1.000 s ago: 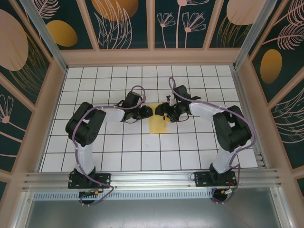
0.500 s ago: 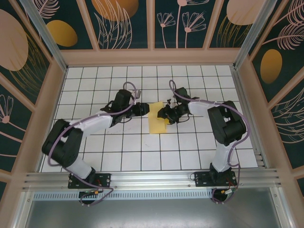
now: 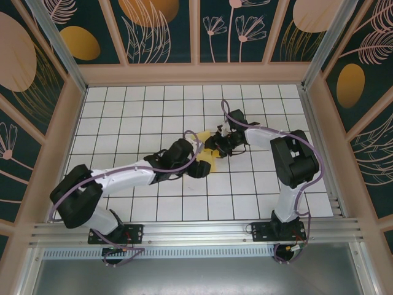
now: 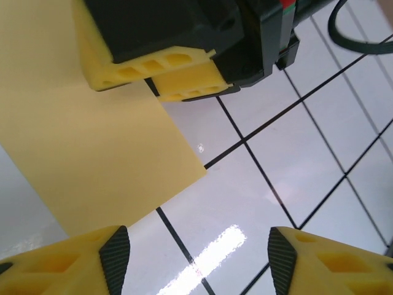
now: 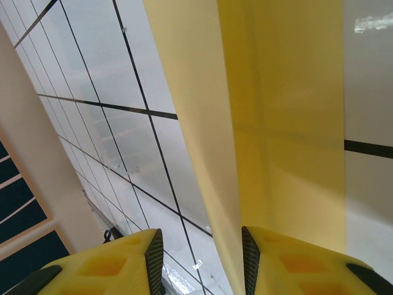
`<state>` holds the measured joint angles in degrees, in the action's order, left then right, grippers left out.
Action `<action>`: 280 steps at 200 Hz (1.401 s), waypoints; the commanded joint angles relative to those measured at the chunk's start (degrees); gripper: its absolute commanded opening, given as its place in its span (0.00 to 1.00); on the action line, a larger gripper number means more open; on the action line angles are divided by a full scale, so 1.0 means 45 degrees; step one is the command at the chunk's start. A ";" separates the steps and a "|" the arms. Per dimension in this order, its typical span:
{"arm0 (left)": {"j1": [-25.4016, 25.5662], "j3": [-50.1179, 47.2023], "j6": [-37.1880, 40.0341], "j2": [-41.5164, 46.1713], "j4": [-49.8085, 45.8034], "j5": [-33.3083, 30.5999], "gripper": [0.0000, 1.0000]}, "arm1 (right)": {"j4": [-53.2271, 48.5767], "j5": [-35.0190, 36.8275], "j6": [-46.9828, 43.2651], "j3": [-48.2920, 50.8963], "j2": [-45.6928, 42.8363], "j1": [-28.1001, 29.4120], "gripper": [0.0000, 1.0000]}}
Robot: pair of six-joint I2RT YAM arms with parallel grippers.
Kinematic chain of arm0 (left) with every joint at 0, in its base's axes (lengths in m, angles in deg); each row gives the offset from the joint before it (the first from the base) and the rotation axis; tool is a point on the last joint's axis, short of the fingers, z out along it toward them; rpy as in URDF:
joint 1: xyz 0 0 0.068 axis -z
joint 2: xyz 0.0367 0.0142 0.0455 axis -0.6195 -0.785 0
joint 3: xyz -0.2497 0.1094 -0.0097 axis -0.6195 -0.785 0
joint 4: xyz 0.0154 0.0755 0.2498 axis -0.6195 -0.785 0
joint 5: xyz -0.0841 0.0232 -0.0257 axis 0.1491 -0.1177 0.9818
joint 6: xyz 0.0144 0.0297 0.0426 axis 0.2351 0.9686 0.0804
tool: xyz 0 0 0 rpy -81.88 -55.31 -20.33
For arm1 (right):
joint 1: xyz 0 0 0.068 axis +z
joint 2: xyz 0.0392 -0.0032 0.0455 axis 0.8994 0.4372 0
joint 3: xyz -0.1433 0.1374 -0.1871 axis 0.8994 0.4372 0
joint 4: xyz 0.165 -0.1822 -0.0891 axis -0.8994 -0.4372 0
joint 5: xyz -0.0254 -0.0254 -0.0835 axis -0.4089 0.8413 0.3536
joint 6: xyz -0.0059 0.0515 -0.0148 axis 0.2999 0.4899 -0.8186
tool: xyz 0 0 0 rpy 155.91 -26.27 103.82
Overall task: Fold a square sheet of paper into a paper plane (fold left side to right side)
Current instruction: Fold the triangle a second time at the center of the table.
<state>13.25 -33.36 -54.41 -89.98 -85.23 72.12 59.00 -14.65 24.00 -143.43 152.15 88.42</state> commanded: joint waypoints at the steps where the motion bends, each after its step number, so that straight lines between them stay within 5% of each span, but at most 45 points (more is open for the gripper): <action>1: 0.0433 0.1038 0.0275 -0.0760 -0.1133 -0.1396 0.68 | -0.0423 -0.0238 -0.0043 -0.0482 -0.0049 -0.0034 0.42; 118: 0.1563 0.5151 0.0109 -0.4804 -0.4847 -0.4680 0.80 | -0.0288 -0.0240 0.0092 -0.0481 -0.0006 -0.0018 0.42; 162: 0.1733 0.5709 0.0089 -0.5125 -0.5384 -0.5653 0.69 | -0.0264 -0.0205 0.0094 -0.0408 0.0047 0.0002 0.42; 231: 0.1736 0.5397 0.0253 -0.4574 -0.5183 -0.5534 0.36 | -0.0285 -0.0178 0.0057 -0.0473 0.0095 0.0002 0.42; 280: 0.1734 0.5319 0.0299 -0.4310 -0.5184 -0.5392 0.38 | -0.0482 -0.0029 -0.0082 -0.0561 0.0165 0.0007 0.42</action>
<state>21.31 -8.95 -53.51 -111.34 -107.29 47.97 58.61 -13.85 24.13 -144.24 152.17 87.74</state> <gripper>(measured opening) 0.357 0.422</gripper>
